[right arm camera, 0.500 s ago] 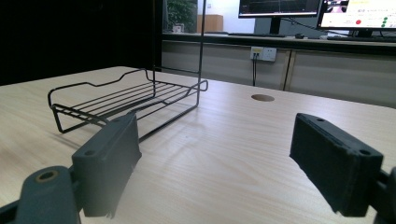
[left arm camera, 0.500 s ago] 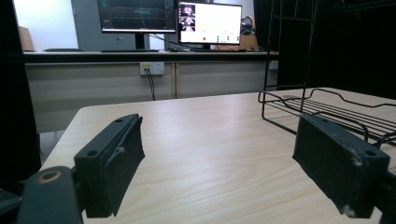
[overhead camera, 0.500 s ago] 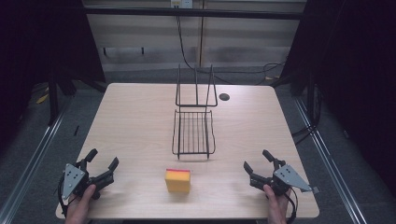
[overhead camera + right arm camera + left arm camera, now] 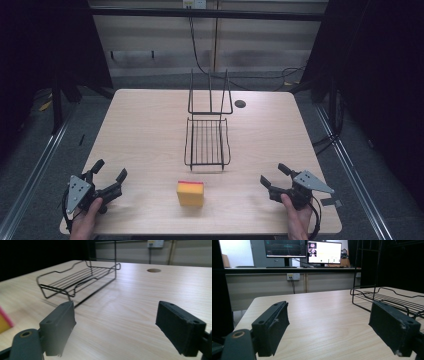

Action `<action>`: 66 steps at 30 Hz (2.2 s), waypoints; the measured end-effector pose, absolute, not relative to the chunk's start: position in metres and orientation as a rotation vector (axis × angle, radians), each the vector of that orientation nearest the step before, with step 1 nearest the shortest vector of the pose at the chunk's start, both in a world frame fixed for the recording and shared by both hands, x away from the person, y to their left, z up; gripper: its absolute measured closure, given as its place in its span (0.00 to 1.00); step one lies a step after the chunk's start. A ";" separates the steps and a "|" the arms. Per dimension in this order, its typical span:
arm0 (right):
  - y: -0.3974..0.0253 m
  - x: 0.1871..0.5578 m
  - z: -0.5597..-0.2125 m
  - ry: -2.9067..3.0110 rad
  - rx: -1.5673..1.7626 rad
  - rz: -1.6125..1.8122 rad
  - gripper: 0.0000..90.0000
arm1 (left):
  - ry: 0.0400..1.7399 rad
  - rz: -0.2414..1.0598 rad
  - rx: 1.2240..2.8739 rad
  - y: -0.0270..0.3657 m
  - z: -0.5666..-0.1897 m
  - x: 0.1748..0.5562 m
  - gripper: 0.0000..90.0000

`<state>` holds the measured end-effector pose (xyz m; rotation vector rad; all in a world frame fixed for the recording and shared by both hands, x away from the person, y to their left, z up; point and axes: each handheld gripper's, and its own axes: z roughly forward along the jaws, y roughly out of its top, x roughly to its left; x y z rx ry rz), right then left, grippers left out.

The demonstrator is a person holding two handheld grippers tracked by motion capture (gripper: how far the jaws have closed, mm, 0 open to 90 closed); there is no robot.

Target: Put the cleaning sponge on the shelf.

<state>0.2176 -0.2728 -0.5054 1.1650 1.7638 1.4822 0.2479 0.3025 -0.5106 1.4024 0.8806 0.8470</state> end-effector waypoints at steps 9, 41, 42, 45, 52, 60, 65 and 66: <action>-0.277 0.214 -0.500 1.814 1.145 1.546 0.21 | 0.881 0.847 1.402 0.302 -0.511 0.248 0.17; -0.219 0.220 -0.482 2.118 0.946 1.616 0.23 | 0.884 0.848 1.397 0.302 -0.511 0.248 0.17; -0.217 0.220 -0.481 2.123 0.940 1.614 0.23 | 0.884 0.848 1.397 0.302 -0.511 0.248 0.17; -0.212 0.220 -0.479 2.150 0.907 1.623 0.25 | 0.884 0.849 1.400 0.302 -0.511 0.248 0.17; -0.206 0.222 -0.474 2.173 0.876 1.663 0.26 | 0.885 0.849 1.397 0.302 -0.511 0.248 0.17; -0.194 0.222 -0.471 2.198 0.800 1.714 0.30 | 0.884 0.845 1.396 0.302 -0.511 0.248 0.17; -0.190 0.222 -0.471 2.190 0.792 1.781 0.29 | 0.883 0.843 1.396 0.302 -0.511 0.248 0.17; -0.189 0.222 -0.470 2.194 0.778 1.779 0.31 | 0.883 0.845 1.397 0.302 -0.511 0.248 0.17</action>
